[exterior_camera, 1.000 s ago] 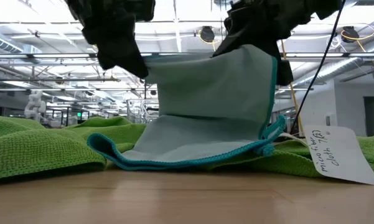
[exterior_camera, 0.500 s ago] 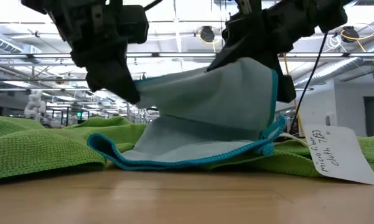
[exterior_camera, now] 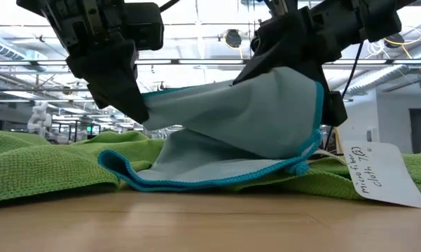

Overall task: Fold microfiber towels
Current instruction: Fold the bottom blue microfiber towel

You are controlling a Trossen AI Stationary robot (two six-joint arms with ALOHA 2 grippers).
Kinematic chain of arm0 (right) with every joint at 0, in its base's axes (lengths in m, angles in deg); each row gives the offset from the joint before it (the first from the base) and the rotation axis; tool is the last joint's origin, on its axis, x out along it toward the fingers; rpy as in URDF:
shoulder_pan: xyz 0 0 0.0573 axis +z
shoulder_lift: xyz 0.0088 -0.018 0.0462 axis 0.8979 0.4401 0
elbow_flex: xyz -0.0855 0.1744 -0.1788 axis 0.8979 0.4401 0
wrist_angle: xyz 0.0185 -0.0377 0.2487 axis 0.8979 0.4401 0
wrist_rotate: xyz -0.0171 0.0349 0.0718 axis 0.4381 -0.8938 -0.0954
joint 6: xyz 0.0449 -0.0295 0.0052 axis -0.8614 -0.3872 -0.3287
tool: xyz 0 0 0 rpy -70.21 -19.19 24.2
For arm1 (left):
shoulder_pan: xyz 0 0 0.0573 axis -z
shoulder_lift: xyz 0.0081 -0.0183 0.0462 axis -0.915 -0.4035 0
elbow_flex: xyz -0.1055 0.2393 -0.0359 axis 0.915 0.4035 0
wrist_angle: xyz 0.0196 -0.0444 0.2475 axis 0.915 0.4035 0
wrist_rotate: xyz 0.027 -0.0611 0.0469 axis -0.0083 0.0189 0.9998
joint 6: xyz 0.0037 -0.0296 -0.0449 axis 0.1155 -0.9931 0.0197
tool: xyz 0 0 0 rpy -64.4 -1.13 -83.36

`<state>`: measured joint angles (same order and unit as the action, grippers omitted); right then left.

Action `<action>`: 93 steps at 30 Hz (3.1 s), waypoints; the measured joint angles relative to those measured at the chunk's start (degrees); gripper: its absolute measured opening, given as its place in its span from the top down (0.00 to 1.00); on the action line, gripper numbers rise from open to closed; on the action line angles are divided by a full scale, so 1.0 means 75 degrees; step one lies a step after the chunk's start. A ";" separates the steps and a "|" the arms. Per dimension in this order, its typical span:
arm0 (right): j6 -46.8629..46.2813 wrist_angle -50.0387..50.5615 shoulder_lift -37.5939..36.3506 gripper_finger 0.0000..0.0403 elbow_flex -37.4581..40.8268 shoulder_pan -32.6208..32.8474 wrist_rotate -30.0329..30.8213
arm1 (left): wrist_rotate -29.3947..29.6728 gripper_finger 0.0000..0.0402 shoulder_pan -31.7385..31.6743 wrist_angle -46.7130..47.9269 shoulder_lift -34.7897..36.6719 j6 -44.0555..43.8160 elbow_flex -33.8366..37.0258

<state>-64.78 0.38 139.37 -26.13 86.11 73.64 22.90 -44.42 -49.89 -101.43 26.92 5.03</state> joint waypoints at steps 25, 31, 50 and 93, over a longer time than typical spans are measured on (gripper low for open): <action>0.0224 0.1618 -0.1219 0.60 0.0006 -0.0529 -0.0965 | -0.2120 0.54 0.0289 -0.0882 0.0115 -0.2260 0.0015; 0.0440 0.2825 -0.2228 0.61 0.0000 -0.0707 -0.0585 | -0.1456 0.44 0.0206 -0.0770 0.0807 -0.3013 -0.0009; 0.2467 0.5417 -0.3573 0.61 -0.0003 -0.0788 -0.0539 | -0.0332 0.40 -0.0703 0.0289 0.0866 -0.4436 -0.0010; 0.0595 0.3117 -0.0617 0.45 0.0012 -0.2563 -0.1819 | -0.2570 0.36 -0.3696 0.3297 0.0866 0.2066 -0.1186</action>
<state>-60.32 23.76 134.74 -26.04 66.89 59.99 3.62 -72.15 -25.17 -94.93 42.42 -3.87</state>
